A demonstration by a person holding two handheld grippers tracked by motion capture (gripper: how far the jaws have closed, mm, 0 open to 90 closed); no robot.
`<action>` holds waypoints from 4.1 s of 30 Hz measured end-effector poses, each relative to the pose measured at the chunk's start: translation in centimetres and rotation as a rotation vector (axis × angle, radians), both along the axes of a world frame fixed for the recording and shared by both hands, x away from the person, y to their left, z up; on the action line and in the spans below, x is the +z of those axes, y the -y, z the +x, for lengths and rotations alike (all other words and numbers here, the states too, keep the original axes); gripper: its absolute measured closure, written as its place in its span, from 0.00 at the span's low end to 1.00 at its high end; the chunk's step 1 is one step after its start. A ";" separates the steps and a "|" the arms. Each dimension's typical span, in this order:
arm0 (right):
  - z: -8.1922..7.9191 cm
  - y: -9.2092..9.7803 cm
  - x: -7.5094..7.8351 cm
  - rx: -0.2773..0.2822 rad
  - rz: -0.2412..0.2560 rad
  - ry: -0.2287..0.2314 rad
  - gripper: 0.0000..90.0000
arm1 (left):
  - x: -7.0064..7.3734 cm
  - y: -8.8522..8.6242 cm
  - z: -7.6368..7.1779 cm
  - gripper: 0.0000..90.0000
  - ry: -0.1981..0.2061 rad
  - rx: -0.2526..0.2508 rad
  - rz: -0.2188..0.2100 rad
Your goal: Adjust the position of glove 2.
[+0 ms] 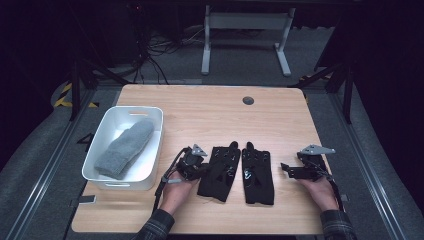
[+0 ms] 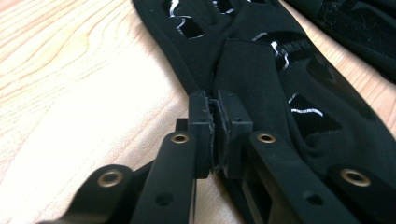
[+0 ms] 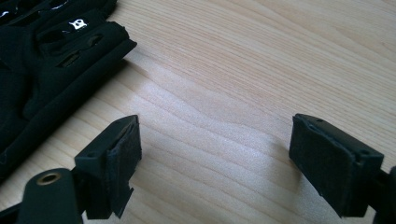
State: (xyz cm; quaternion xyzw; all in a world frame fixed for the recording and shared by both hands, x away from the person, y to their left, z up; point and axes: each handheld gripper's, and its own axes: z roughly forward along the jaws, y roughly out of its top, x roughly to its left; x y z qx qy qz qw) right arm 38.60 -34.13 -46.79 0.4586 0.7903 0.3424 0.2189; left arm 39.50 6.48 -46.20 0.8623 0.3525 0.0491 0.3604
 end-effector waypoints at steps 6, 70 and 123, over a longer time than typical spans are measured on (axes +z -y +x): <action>-0.2 -0.1 0.1 0.001 0.001 -0.001 0.24 | -0.2 -0.4 0.1 0.97 -0.021 0.023 -0.063; -1.3 -8.9 0.6 0.431 0.100 -0.142 1.00 | 5.6 2.2 0.6 0.98 -0.032 -0.068 -0.350; 0.0 -4.2 1.4 0.179 0.050 0.009 0.44 | 1.4 8.9 -1.9 1.00 -0.119 -0.279 -0.196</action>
